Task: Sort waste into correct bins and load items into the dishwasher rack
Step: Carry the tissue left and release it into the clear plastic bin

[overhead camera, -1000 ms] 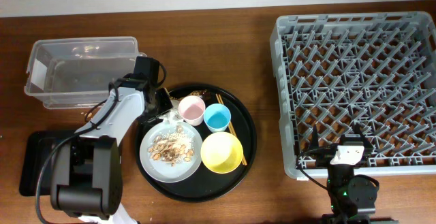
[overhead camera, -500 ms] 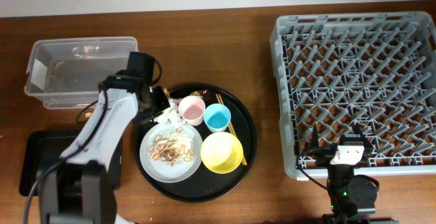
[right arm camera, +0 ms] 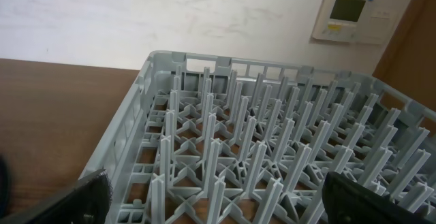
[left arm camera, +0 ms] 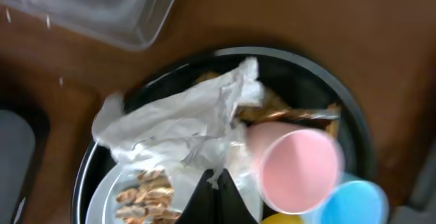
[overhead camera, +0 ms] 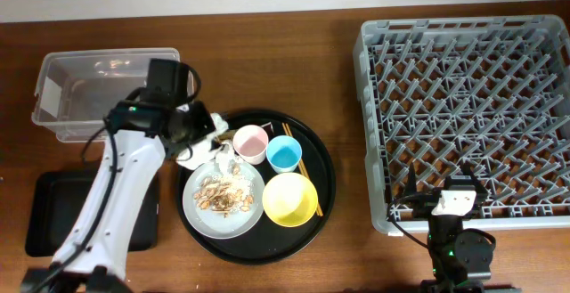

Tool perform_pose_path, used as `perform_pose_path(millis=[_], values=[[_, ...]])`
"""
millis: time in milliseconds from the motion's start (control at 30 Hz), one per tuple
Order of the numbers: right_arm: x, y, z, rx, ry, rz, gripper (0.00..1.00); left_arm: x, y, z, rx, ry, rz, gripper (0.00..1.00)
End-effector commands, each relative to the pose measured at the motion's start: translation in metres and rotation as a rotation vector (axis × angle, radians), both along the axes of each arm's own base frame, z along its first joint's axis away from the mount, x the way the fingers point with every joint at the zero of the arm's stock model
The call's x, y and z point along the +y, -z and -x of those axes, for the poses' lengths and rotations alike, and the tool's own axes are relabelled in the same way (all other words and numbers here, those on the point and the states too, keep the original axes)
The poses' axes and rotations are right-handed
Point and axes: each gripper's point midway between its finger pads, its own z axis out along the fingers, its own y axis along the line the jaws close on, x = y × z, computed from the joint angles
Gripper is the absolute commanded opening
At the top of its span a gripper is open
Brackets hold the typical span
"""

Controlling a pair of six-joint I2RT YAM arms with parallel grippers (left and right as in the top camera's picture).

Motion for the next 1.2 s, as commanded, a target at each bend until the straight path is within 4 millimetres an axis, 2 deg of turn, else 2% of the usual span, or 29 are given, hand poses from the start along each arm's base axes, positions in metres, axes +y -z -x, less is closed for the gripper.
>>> perform_pose_path(millis=[0, 200, 267, 433, 533, 567, 600, 633, 767, 833, 867, 900, 933, 967, 1000, 1033, 1100, 1167], values=[[-0.001, 0.003, 0.000, 0.005, 0.010, 0.008, 0.99, 0.010, -0.068, -0.013, -0.200, -0.029, -0.032, 0.01], [-0.001, 0.003, 0.000, 0.005, 0.010, 0.008, 0.99, 0.011, -0.092, -0.005, -0.269, -0.032, -0.021, 0.01], [-0.001, 0.003, 0.000, 0.004, 0.010, 0.008, 0.99, 0.017, -0.112, -0.013, -0.355, -0.053, -0.019, 0.01], [-0.001, 0.003, 0.000, 0.004, 0.010, 0.008, 0.99, 0.059, -0.174, -0.040, -0.638, -0.222, -0.143, 0.01], [-0.001, 0.003, 0.000, 0.004, 0.010, 0.008, 0.99, 0.096, -0.192, -0.046, -0.717, -0.384, -0.297, 0.01], [-0.001, 0.003, 0.000, 0.005, 0.010, 0.008, 0.99, 0.108, -0.191, -0.050, -0.722, -0.431, -0.339, 0.01], [-0.001, 0.003, 0.000, 0.004, 0.010, 0.008, 0.99, 0.111, -0.187, -0.055, -0.719, -0.441, -0.346, 0.01], [-0.001, 0.003, 0.000, 0.004, 0.010, 0.008, 0.99, 0.120, -0.178, -0.064, -0.704, -0.460, -0.358, 0.01], [-0.001, 0.003, 0.000, 0.004, 0.010, 0.008, 0.99, 0.167, -0.128, -0.102, -0.633, -0.540, -0.417, 0.01], [-0.001, 0.003, 0.000, 0.005, 0.010, 0.008, 0.99, 0.185, -0.100, -0.109, -0.568, -0.559, -0.440, 0.02], [-0.001, 0.003, 0.000, 0.004, 0.010, 0.008, 0.99, 0.189, -0.092, -0.110, -0.549, -0.562, -0.445, 0.15], [-0.001, 0.003, 0.000, 0.004, 0.010, 0.008, 0.99, 0.192, -0.085, -0.110, -0.530, -0.562, -0.448, 0.46], [-0.001, 0.003, 0.000, 0.005, 0.010, 0.008, 0.99, 0.192, -0.084, -0.110, -0.523, -0.553, -0.454, 0.68], [-0.001, 0.003, 0.000, 0.004, 0.010, 0.008, 0.99, 0.192, -0.085, -0.110, -0.519, -0.529, -0.472, 0.78], [-0.001, 0.003, 0.000, 0.005, 0.010, 0.008, 0.99, 0.189, -0.092, -0.108, -0.525, -0.500, -0.489, 0.83], [-0.001, 0.003, 0.000, 0.005, 0.010, 0.008, 0.99, 0.186, -0.109, -0.103, -0.553, -0.478, -0.501, 0.92], [-0.001, 0.003, 0.000, 0.004, 0.010, 0.008, 0.99, 0.175, -0.129, -0.093, -0.585, -0.462, -0.486, 0.93], [-0.001, 0.003, 0.000, 0.004, 0.010, 0.008, 0.99, 0.139, -0.136, -0.078, -0.571, -0.341, -0.377, 0.93]])
